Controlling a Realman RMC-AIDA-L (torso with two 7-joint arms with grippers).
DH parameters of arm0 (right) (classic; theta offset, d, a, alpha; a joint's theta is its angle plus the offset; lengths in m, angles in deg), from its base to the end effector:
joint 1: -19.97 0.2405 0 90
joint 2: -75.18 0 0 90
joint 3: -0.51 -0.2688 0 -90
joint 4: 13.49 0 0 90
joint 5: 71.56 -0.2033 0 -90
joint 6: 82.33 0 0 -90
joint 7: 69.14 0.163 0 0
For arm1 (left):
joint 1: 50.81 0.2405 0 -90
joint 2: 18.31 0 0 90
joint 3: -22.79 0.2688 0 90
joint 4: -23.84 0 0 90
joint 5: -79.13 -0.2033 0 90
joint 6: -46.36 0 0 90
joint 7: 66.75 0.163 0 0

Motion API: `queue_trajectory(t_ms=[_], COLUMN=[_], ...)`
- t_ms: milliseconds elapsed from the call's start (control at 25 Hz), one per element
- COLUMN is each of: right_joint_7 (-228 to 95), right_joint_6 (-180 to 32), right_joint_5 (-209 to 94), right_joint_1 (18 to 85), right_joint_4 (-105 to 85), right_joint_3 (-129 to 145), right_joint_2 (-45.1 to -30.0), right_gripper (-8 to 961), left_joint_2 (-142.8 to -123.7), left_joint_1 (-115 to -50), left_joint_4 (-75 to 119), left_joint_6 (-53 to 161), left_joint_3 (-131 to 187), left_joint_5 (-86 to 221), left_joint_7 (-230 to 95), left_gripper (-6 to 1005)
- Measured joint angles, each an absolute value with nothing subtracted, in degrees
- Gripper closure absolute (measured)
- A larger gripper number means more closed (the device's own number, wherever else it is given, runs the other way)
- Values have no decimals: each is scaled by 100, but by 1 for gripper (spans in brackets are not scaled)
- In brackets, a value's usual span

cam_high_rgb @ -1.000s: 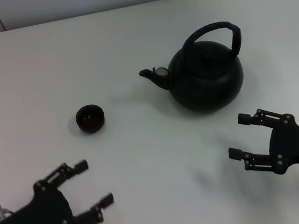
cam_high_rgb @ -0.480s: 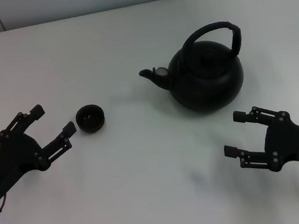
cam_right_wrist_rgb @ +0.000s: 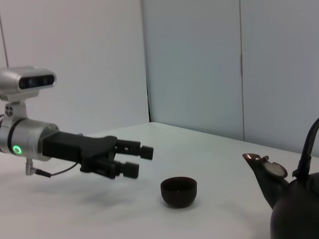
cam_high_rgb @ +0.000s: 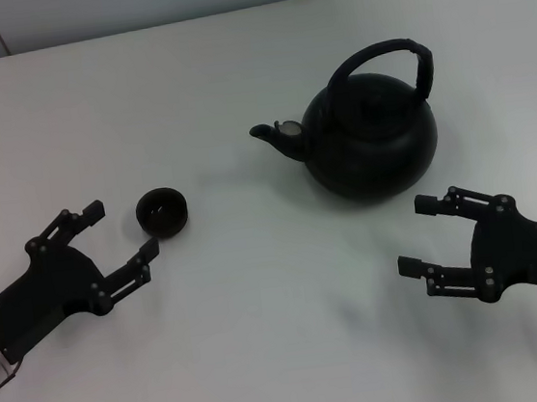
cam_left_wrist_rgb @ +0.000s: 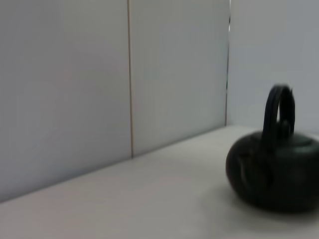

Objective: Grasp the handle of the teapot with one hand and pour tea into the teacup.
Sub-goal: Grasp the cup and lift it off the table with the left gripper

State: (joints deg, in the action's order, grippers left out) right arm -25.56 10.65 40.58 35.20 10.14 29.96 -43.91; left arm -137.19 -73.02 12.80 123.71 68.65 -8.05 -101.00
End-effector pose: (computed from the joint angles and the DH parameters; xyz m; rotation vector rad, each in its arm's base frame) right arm 0.3347 0.2384 -0.0370 -2.5055 0.4157 0.7662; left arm -0.3162 0.2900 -0.0691 -2.3713 -0.4000 -0.7250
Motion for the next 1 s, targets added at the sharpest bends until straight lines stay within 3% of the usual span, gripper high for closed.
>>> queue_trajectory(t_ms=[1000], right_joint_7=[-2555], right_joint_6=[1066], right_joint_5=[4068], right_joint_1=[3553], right_joint_4=[1015], right_joint_3=[2996], right_joint_2=[-4391], right_gripper=[150], left_joint_2=[-13742], left_joint_1=[-7796], left_joint_4=[1573], left_joint_6=[11479], left_joint_3=[6982], left_joint_5=[-815], left_joint_7=[-9909], left_gripper=[224])
